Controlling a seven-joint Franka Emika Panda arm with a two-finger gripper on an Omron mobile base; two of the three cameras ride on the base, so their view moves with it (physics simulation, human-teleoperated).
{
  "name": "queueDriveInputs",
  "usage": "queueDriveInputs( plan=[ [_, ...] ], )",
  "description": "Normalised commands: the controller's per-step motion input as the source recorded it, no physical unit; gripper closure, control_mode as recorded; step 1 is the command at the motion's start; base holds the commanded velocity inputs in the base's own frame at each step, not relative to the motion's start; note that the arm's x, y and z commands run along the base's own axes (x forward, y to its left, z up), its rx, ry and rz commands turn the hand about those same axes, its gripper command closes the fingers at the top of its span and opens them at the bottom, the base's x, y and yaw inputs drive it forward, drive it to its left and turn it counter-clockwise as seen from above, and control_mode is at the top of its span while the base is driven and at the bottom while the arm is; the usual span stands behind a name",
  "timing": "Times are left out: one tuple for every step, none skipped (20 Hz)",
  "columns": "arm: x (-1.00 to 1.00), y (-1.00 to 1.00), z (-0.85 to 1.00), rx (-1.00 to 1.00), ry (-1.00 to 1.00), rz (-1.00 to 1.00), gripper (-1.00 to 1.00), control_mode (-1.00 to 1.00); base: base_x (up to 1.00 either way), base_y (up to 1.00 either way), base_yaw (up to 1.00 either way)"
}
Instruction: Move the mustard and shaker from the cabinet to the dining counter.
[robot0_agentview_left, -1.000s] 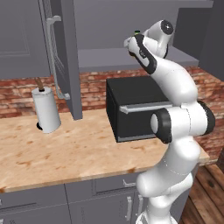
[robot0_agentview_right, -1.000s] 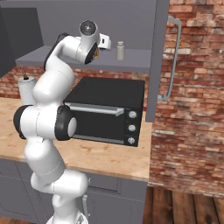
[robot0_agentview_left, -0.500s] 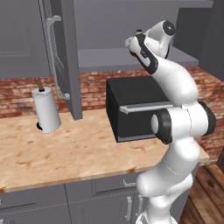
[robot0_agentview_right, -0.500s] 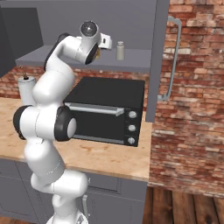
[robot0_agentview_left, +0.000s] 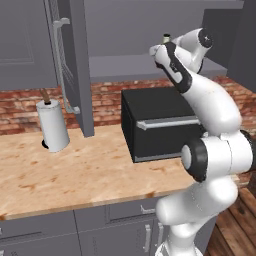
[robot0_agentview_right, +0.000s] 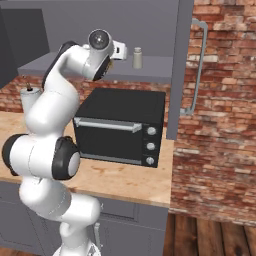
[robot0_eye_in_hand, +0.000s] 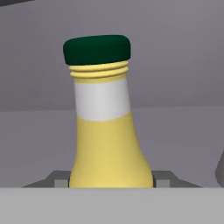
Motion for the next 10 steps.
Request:
queueDriveInputs(
  plan=[
    [-0.76, 0.1, 0.0, 0.0, -0.07, -0.03, 1.0, -1.0, 0.0, 0.0, 0.0],
    [-0.75, 0.1, 0.0, 0.01, -0.04, -0.04, 1.0, -1.0, 0.0, 0.0, 0.0],
    [-0.75, 0.09, 0.0, 0.05, -0.01, -0.05, 1.0, -1.0, 0.0, 0.0, 0.0],
    [-0.76, 0.1, 0.0, 0.07, 0.0, -0.07, 1.0, -1.0, 0.0, 0.0, 0.0],
    [-0.74, 0.1, 0.05, 0.1, 0.0, -0.08, 1.0, -1.0, 0.0, 0.0, 0.0],
    [-0.74, 0.1, 0.07, 0.09, 0.0, -0.08, 1.0, -1.0, 0.0, 0.0, 0.0],
    [-0.73, 0.1, 0.08, 0.08, 0.0, -0.08, 1.0, -1.0, 0.0, 0.0, 0.0],
    [-0.73, 0.1, 0.09, 0.07, 0.0, -0.07, 1.0, -1.0, 0.0, 0.0, 0.0],
    [-0.75, 0.11, 0.08, 0.05, 0.0, -0.07, 1.0, -1.0, 0.0, 0.0, 0.0],
    [-0.75, 0.11, 0.07, 0.05, 0.0, -0.08, 1.0, -1.0, 0.0, 0.0, 0.0]
  ],
)
